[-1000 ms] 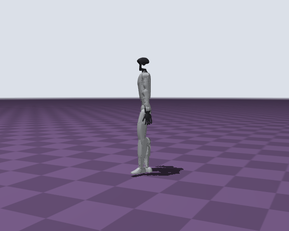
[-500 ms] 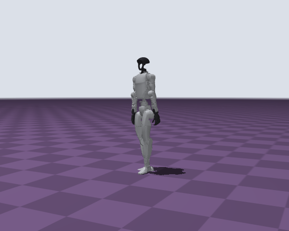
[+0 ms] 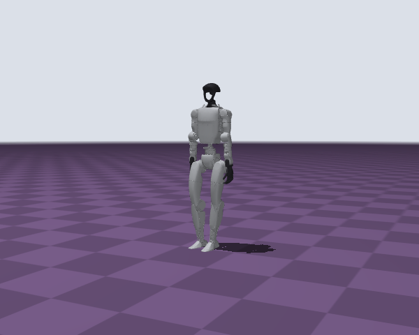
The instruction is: Upper body actions
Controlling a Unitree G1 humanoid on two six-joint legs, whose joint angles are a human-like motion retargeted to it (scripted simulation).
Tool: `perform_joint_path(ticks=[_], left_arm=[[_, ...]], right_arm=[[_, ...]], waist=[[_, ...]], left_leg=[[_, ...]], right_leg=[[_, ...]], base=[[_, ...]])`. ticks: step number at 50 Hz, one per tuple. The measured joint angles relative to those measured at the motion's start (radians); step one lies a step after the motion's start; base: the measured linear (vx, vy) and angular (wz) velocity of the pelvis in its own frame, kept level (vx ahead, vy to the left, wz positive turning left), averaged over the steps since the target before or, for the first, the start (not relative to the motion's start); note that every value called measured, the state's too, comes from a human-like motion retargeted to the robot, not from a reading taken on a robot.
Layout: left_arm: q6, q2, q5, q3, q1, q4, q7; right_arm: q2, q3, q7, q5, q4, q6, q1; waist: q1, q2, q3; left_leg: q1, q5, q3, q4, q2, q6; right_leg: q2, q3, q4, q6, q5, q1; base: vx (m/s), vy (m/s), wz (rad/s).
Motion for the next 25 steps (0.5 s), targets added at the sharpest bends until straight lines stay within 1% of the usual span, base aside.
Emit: perform_joint_path(ticks=[2,4,7,10,17,25], left_arm=[[0.004,-0.008,-0.01,0.003,0.005,0.019,0.013],[0.004,-0.022,-0.031,0.015,0.01,0.038,0.029],[-0.009,-0.04,-0.055,0.029,0.029,0.05,0.028],[-0.009,-0.054,-0.033,0.026,0.05,0.047,0.015],[-0.005,-0.063,0.0,-0.003,0.063,0.046,0.021],[-0.011,-0.063,-0.002,-0.014,0.058,0.003,0.019]], right_arm=[[0.001,-0.011,0.007,-0.011,-0.007,0.003,-0.004],[0.001,-0.016,0.006,-0.015,-0.02,0.002,-0.013],[-0.001,-0.008,0.0,-0.007,-0.038,-0.007,-0.023],[-0.001,-0.007,0.004,0.0,-0.046,-0.009,-0.03],[0.003,-0.007,0.013,0.008,-0.05,-0.011,-0.035],[0.009,-0.006,0.014,-0.017,-0.046,-0.009,-0.015]], waist=[[0.013,-0.003,-0.002],[0.021,0.0,0.004],[0.006,0.004,0.007],[-0.006,0.011,0.001],[0.008,0.014,0.003],[-0.021,0.022,-0.001]], left_leg=[[-0.009,0.005,-0.017,0.004,-0.001,-0.002],[-0.012,0.009,-0.027,0.005,0.005,-0.006],[-0.012,0.015,-0.048,0.005,0.002,-0.008],[-0.016,0.018,-0.066,0.006,0.008,-0.016],[-0.012,0.024,-0.071,0.004,0.018,-0.03],[-0.013,-0.003,-0.063,0.04,0.042,-0.057]], right_leg=[[-0.024,-0.134,-0.023,0.001,0.019,0.01],[-0.027,-0.145,-0.046,0.011,0.028,0.022],[-0.017,-0.176,-0.079,0.0,0.038,0.042],[-0.014,-0.174,-0.084,-0.001,0.036,0.043],[-0.001,-0.179,-0.077,-0.024,0.028,0.047],[0.025,-0.121,-0.055,-0.043,0.014,0.037]], base=[[-0.05,-0.12,0.24],[-0.12,-0.12,0.32],[-0.09,-0.07,0.37],[-0.07,-0.04,0.26],[-0.11,-0.03,0.03],[-0.14,0.0,-0.07]])
